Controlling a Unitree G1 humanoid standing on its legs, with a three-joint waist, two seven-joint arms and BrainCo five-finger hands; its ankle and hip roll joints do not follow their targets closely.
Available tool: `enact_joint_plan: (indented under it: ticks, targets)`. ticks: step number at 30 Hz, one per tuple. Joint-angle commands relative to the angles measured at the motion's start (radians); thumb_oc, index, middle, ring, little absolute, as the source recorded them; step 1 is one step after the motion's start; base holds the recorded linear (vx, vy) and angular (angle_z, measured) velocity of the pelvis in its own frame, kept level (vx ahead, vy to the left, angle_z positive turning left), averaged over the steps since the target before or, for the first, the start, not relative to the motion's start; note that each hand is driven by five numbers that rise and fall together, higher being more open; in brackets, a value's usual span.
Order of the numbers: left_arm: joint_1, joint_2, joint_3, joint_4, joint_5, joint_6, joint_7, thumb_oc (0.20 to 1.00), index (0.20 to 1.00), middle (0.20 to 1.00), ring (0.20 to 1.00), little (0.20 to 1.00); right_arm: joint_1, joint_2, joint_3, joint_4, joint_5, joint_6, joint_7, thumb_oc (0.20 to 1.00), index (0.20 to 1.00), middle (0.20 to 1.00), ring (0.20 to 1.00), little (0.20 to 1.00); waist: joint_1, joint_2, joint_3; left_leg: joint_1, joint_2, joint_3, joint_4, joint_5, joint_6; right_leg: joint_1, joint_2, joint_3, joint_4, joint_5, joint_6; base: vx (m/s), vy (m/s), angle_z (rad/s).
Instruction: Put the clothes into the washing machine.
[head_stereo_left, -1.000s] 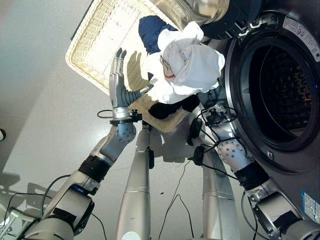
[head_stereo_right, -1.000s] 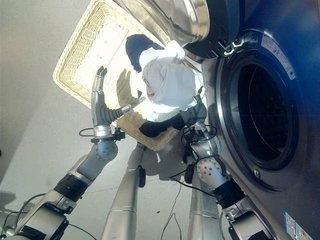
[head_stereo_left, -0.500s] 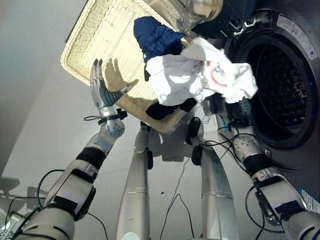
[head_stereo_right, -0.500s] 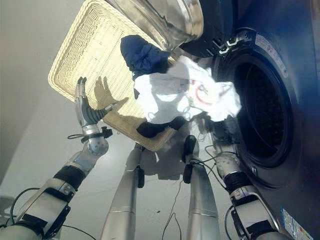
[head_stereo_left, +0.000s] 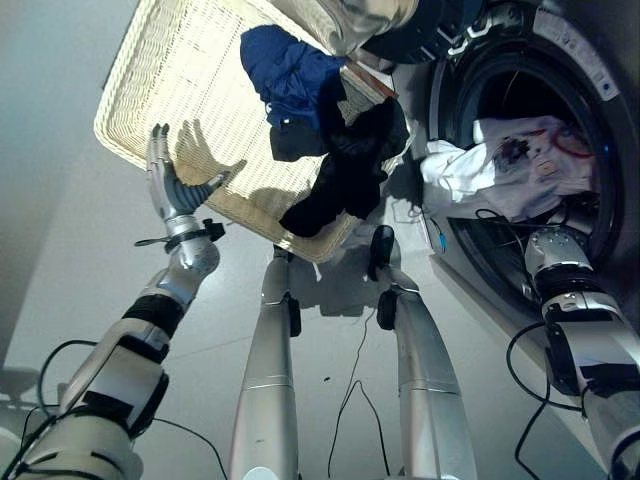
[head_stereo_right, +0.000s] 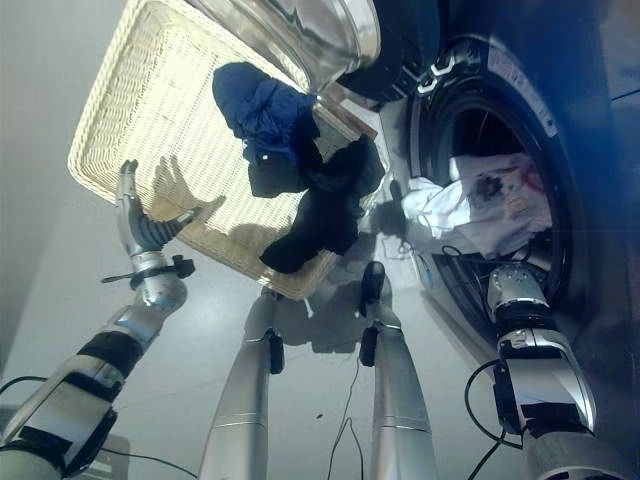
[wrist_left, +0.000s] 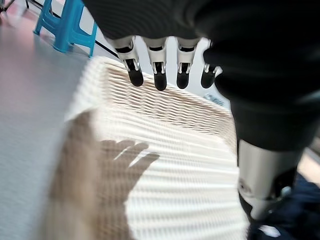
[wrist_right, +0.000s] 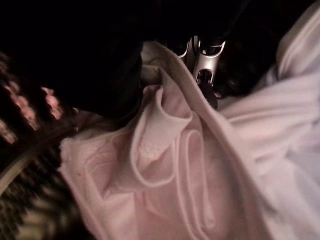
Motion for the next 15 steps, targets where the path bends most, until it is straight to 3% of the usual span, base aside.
enact_joint_plan:
  ticks: [1,3,4,6,7,8,9,10,12,13,15]
  targets:
    - [0.011,0.081,0.08,0.047,-0.056,-0.023,-0.034,1.0,1.0,1.0,1.0,1.0,0.163,-0.545,-0.206,-0.06,-0.236,-0.148,-0.051,0.2,0.2,0.2,0.2,0.2,-0.086,-0.127,-0.031,0.036,-0.021,0.017,0.152,-0.186,-0.014,0.102,0.058,-0.011,-0.156,0.129,0.113,-0.01,-0.034,-0.02]
    - [0.009,0.096,0.083,0.05,-0.067,-0.025,-0.059,1.0,1.0,1.0,1.0,1.0,0.157,-0.588,-0.209,-0.033,-0.233,-0.096,-0.014,0.501,0.501,0.501,0.501,0.501,-0.084,-0.135,-0.031,0.042,-0.019,0.013,0.158,-0.188,-0.013,0.113,0.058,-0.012,-0.161,0.131,0.112,-0.01,-0.043,-0.04]
    - [0.012,0.102,0.09,0.053,-0.066,-0.034,-0.077,1.0,1.0,1.0,1.0,1.0,0.151,-0.612,-0.204,0.007,-0.195,-0.039,0.07,1.0,1.0,1.0,1.0,1.0,-0.079,-0.139,-0.031,0.049,-0.02,0.012,0.158,-0.188,-0.014,0.125,0.054,-0.018,-0.166,0.13,0.112,0.01,-0.031,-0.03]
    - [0.002,0.099,0.073,0.049,-0.07,-0.041,-0.098,1.0,1.0,1.0,1.0,1.0,0.103,-0.625,-0.149,0.079,-0.198,0.058,0.126,1.0,1.0,1.0,1.0,1.0,-0.058,-0.132,-0.031,0.052,-0.028,0.009,0.158,-0.185,-0.01,0.13,0.045,-0.023,-0.169,0.131,0.109,0.0,0.0,0.0]
    - [0.002,0.098,0.074,0.05,-0.071,-0.042,-0.099,1.0,1.0,1.0,1.0,1.0,0.092,-0.627,-0.14,0.089,-0.205,0.067,0.125,1.0,1.0,1.0,1.0,1.0,-0.059,-0.13,-0.031,0.052,-0.028,0.009,0.159,-0.185,-0.01,0.13,0.045,-0.024,-0.169,0.131,0.109,0.04,0.003,0.04]
    - [0.0,0.09,0.067,0.047,-0.069,-0.048,-0.105,1.0,1.0,1.0,1.0,1.0,0.069,-0.624,-0.1,0.146,-0.232,0.147,0.125,1.0,1.0,1.0,1.0,1.0,-0.052,-0.122,-0.031,0.052,-0.04,0.005,0.158,-0.184,-0.006,0.128,0.04,-0.024,-0.175,0.136,0.108,0.02,-0.002,0.04]
    - [0.001,0.085,0.065,0.043,-0.068,-0.047,-0.105,1.0,1.0,1.0,1.0,1.0,0.064,-0.622,-0.086,0.171,-0.241,0.17,0.128,1.0,1.0,1.0,1.0,1.0,-0.05,-0.12,-0.031,0.053,-0.041,0.007,0.158,-0.184,-0.005,0.131,0.039,-0.026,-0.175,0.135,0.108,0.03,-0.017,0.05]
    - [-0.002,0.066,0.04,0.025,-0.064,-0.042,-0.087,1.0,1.0,1.0,1.0,1.0,0.049,-0.596,-0.032,0.222,-0.4,0.267,0.102,1.0,1.0,1.0,1.0,1.0,-0.041,-0.11,-0.031,0.049,-0.048,0.007,0.157,-0.181,-0.004,0.127,0.035,-0.029,-0.176,0.138,0.109,0.02,-0.016,0.05]
    - [-0.005,0.061,0.032,0.017,-0.064,-0.038,-0.081,1.0,1.0,1.0,1.0,1.0,0.033,-0.587,0.006,0.222,-0.478,0.318,0.046,1.0,1.0,1.0,1.0,1.0,-0.039,-0.106,-0.031,0.045,-0.055,0.004,0.161,-0.182,-0.001,0.124,0.035,-0.029,-0.18,0.142,0.107,0.0,-0.017,0.07]
    - [-0.027,0.046,0.002,-0.006,-0.057,-0.023,-0.07,1.0,1.0,1.0,1.0,1.0,-0.022,-0.58,0.127,0.289,-0.606,0.466,-0.016,1.0,1.0,1.0,1.0,1.0,-0.024,-0.097,-0.031,0.036,-0.064,0.001,0.161,-0.181,0.006,0.116,0.032,-0.035,-0.181,0.145,0.107,0.0,-0.046,0.06]
    - [-0.068,0.036,-0.027,-0.015,-0.051,-0.007,-0.073,1.0,1.0,1.0,1.0,1.0,-0.115,-0.57,0.27,0.389,-0.775,0.639,-0.013,1.0,1.0,1.0,1.0,1.0,-0.011,-0.088,-0.031,0.025,-0.071,-0.003,0.161,-0.178,0.012,0.108,0.028,-0.046,-0.178,0.146,0.11,0.0,-0.079,0.06]
